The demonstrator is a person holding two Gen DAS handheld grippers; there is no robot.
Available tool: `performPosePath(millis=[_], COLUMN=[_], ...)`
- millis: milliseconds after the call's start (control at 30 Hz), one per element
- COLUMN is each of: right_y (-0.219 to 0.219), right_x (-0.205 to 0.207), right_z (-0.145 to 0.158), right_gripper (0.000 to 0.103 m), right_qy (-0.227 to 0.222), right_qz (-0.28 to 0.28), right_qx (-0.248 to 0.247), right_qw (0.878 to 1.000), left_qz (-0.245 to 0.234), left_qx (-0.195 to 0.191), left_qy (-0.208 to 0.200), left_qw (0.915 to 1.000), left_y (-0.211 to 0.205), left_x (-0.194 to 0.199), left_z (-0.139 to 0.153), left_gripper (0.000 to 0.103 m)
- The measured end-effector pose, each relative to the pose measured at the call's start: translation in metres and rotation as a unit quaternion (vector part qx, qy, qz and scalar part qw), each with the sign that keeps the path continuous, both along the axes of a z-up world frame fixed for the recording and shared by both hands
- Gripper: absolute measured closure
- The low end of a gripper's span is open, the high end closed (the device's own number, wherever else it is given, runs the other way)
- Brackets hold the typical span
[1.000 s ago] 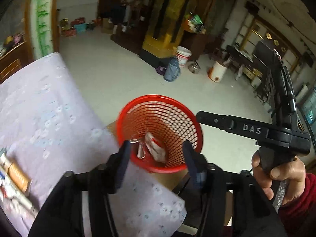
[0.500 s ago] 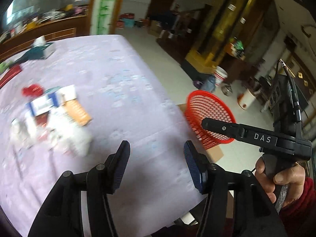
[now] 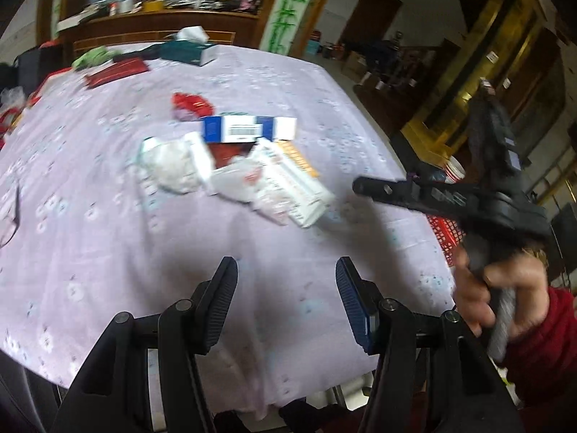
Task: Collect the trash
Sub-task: 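Grasp the long white barcode box with the right tool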
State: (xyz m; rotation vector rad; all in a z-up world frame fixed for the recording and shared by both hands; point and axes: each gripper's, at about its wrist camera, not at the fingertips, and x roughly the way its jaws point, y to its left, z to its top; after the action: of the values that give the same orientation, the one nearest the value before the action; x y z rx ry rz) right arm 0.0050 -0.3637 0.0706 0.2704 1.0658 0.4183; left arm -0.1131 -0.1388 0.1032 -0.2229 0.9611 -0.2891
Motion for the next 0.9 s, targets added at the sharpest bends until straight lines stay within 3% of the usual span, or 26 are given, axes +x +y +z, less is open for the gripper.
performPosePath(millis=[267, 367, 467, 533, 767, 900], right_y=[0.025, 0.032, 0.041, 0.049, 0.076, 0.066], right_x=[0.042, 0.046, 0.040, 0.031, -0.012, -0.030], right_z=[-0.033, -0.042, -0.044, -0.042, -0.028, -0.015], right_gripper=[0.056, 0.066, 0.083, 0.089, 0.089, 0.089], right_qy=[0.029, 0.042, 0.050, 0.052, 0.065, 0.049], right_qz=[0.020, 0.026, 0.039, 0.049, 0.082, 0.068], right_qx=[-0.032, -0.030, -0.019, -0.009, 0.047, 0.058], right_qw=[0.999, 0.998, 0.998, 0.997, 0.993, 0.995], left_qz=[0.029, 0.039, 0.044, 0.046, 0.037, 0.038], left_qx=[0.003, -0.005, -0.010, -0.014, -0.023, -0.029], left_qy=[-0.005, 0.000, 0.003, 0.006, 0.016, 0.032], left_qw=[0.9995, 0.9992, 0.9990, 0.9988, 0.9989, 0.9983], left_y=[0.040, 0.052, 0.057, 0.060, 0.054, 0.050], left_x=[-0.012, -0.011, -0.007, -0.003, 0.013, 0.024], left_z=[0.005, 0.004, 0.002, 0.000, -0.009, -0.020], left_gripper=[0.048, 0.048, 0.048, 0.048, 0.048, 0.048])
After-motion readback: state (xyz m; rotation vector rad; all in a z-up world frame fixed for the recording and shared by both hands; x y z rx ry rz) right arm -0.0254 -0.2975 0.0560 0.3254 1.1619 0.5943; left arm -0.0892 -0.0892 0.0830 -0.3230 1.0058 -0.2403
